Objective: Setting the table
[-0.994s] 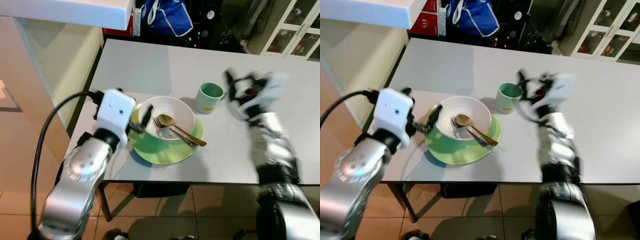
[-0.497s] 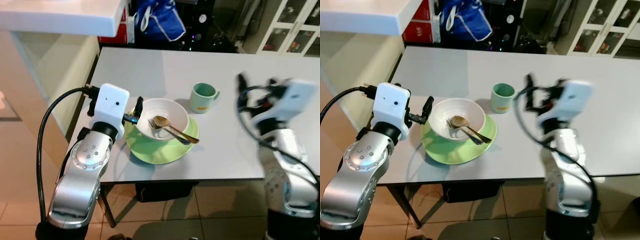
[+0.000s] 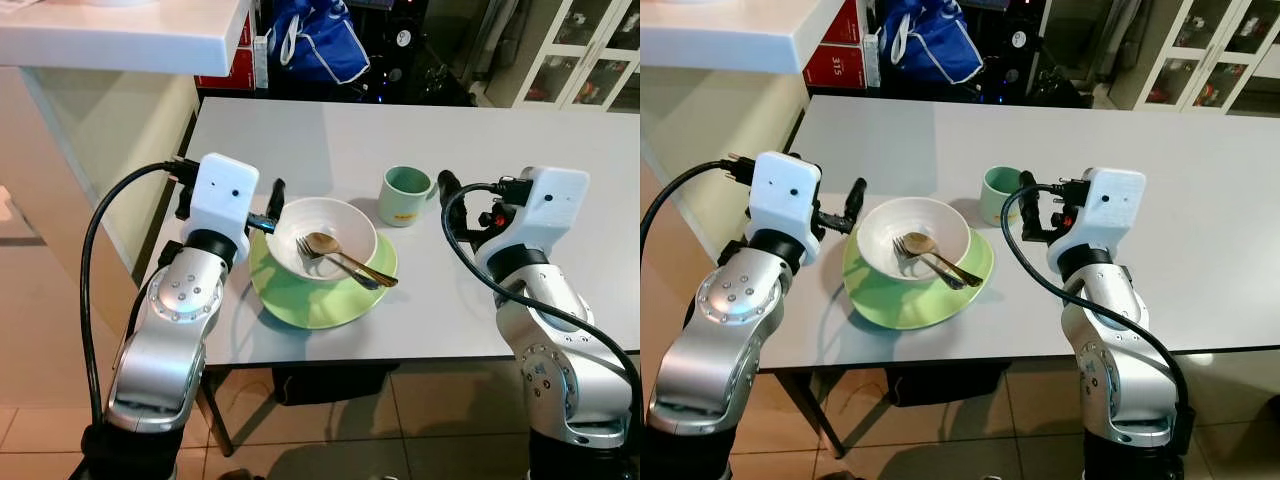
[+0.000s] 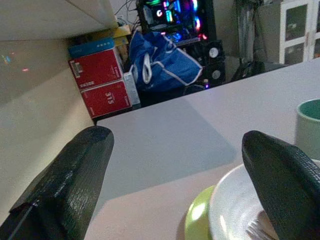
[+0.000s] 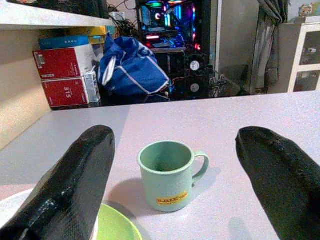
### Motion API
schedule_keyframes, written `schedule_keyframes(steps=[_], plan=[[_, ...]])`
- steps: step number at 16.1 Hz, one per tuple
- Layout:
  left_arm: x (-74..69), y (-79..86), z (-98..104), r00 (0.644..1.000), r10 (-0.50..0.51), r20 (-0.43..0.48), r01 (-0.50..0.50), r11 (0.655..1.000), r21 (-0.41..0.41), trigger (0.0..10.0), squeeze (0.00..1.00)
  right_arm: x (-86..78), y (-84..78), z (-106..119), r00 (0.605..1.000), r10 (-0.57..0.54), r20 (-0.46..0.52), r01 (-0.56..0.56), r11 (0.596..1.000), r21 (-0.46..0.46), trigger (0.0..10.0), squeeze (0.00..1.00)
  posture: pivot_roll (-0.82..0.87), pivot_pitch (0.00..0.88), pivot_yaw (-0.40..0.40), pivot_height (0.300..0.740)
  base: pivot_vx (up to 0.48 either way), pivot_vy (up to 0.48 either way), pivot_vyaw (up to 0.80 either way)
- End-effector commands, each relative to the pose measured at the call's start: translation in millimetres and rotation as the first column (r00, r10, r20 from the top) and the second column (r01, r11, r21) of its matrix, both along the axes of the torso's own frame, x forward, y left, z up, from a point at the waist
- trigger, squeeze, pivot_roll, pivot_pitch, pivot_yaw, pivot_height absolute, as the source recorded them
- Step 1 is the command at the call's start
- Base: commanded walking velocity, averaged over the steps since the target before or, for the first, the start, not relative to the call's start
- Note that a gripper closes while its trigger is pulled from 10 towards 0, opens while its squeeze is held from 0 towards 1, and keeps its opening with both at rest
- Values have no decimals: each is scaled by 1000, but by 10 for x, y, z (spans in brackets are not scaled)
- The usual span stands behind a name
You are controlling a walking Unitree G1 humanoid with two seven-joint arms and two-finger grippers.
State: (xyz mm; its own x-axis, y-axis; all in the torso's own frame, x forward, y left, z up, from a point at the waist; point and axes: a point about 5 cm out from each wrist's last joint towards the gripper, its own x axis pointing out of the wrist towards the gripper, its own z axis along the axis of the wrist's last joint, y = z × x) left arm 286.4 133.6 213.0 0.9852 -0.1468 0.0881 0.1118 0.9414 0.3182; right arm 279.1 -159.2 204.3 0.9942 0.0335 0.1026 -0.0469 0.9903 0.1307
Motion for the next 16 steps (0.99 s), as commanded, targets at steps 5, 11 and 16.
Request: schedule_keyframes(steps=[5,11,16], plan=[[78,17,47,1000,11,27,-11,1000,9,10000,0,27,-1,68,1000,-16,10,15,999,40,10000,0,16,0,-17,740,-277,0,0],[112,4,70,999,10,46,-11,1000,11,10000,0,52,-5,96,1000,-19,14,18,999,44,10000,0,13,0,-19,740,-344,0,0],[166,25,78,997,48,53,-50,998,27,10000,0,73,-49,47,998,-53,-16,53,998,33,10000,0,7,0,-17,740,0,0,0]])
